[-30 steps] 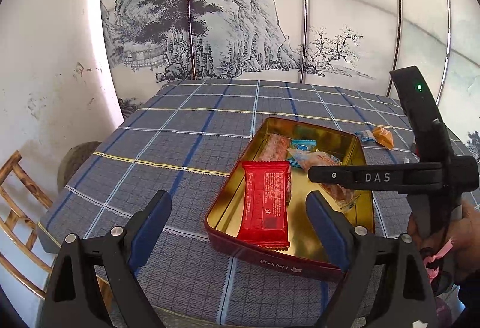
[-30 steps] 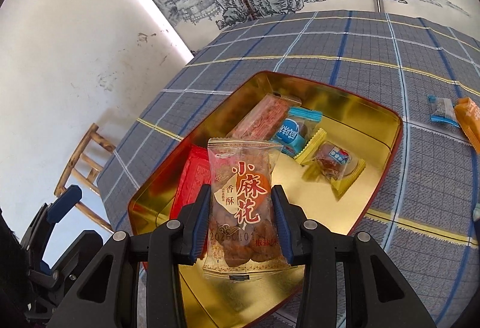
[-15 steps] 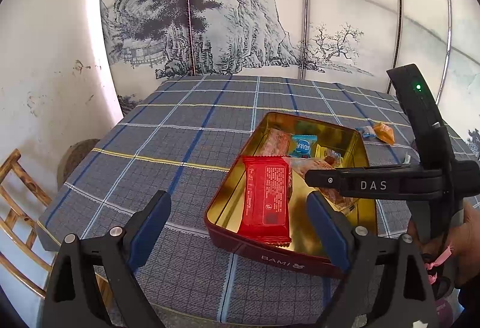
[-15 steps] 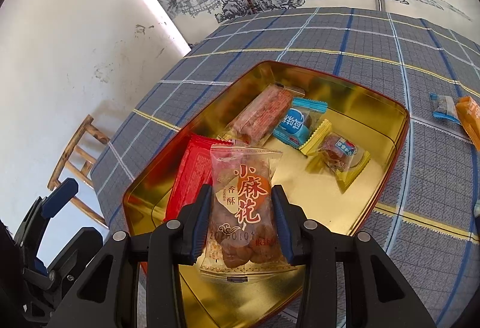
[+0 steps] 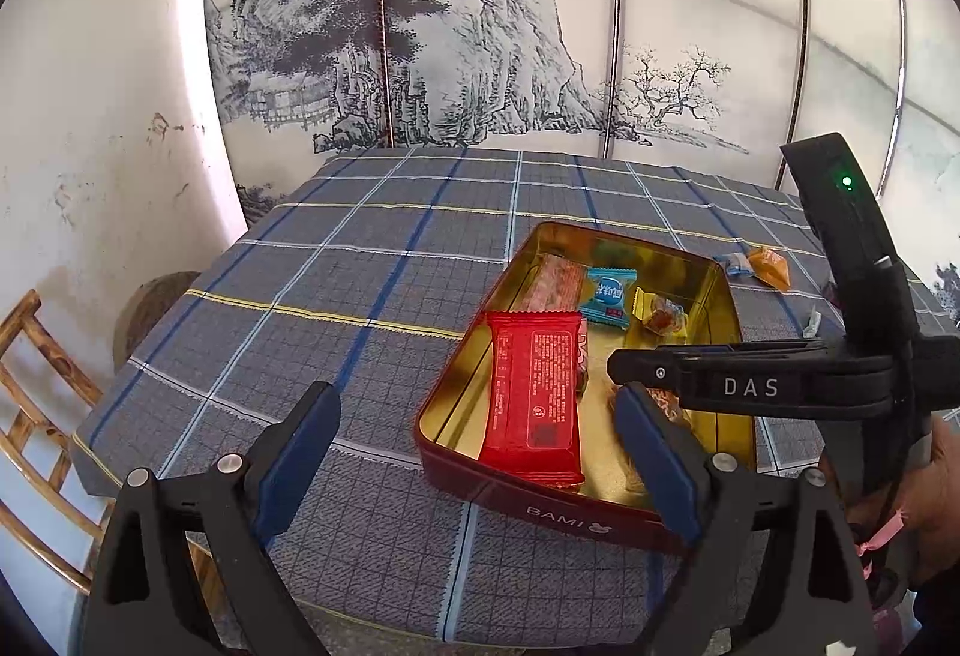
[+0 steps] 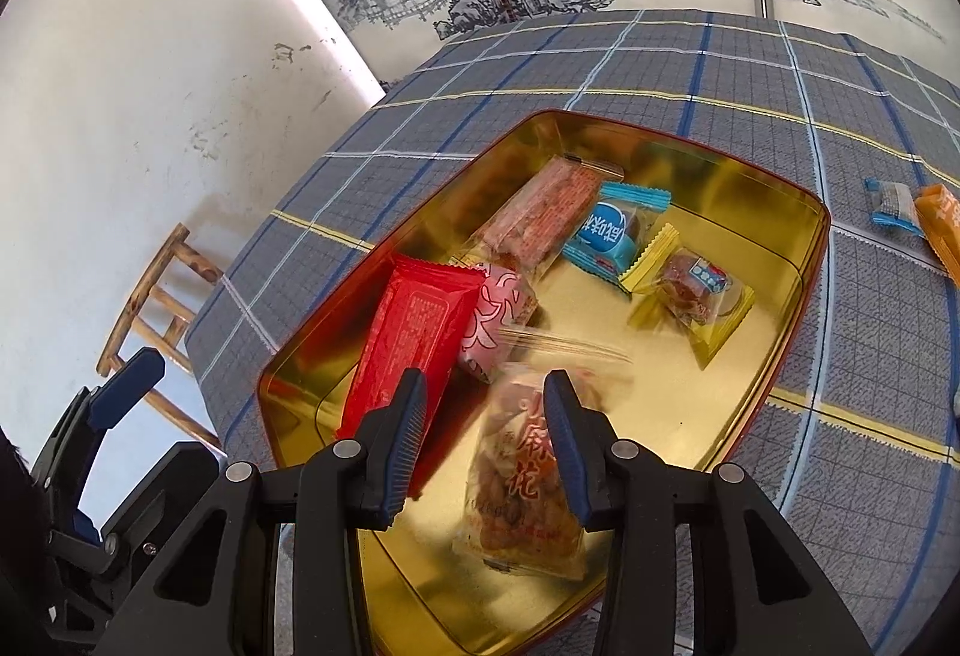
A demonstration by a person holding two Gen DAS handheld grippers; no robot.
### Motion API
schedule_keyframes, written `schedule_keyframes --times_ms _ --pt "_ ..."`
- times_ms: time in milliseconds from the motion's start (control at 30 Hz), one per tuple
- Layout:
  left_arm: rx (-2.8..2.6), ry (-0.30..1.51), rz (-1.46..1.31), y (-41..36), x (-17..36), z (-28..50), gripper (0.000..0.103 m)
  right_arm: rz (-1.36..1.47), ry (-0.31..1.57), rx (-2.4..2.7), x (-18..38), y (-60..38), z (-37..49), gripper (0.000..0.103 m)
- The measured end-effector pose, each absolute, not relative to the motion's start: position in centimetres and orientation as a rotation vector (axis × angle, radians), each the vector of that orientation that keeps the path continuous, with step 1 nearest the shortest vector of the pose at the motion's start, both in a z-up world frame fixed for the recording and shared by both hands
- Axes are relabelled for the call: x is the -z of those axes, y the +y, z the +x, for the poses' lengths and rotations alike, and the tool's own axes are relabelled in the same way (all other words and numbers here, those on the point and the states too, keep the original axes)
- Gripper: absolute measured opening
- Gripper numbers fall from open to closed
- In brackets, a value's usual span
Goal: Organize snacks
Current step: 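Carry the dough-twist pack over the tin and release it with the right gripper, then move the left gripper to the blue-and-white wrapped candy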
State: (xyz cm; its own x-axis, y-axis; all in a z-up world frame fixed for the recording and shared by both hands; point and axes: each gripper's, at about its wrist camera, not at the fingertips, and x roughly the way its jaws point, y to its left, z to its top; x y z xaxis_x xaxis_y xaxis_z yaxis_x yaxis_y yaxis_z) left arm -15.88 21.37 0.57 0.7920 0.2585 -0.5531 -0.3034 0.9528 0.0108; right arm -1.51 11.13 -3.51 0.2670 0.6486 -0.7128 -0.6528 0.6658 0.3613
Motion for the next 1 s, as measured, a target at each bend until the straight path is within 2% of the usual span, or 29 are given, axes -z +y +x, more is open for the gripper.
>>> schedule_keyframes --times_ms 400,533,667,1000 --pt "-0.308 0.588 -0.085 21.5 -0.3 -16.1 0.091 0.04 0.979 -0.933 3.5 10.7 -2.6 0.044" --pt "-0.309 0.59 -0.085 21.5 -0.2 -16.1 0.092 0.066 0.953 -0.948 3.1 9.9 -3.3 0.049" --pt "-0.308 0.591 -0.081 21.5 -0.2 -16.2 0.092 0.083 0.907 -0.942 2.2 8.3 -3.6 0.058" --pt "-0.301 0.599 -0.051 20.6 -0.1 -16.2 0.092 0.207 0.839 -0.859 1.6 1.8 -2.3 0.065"
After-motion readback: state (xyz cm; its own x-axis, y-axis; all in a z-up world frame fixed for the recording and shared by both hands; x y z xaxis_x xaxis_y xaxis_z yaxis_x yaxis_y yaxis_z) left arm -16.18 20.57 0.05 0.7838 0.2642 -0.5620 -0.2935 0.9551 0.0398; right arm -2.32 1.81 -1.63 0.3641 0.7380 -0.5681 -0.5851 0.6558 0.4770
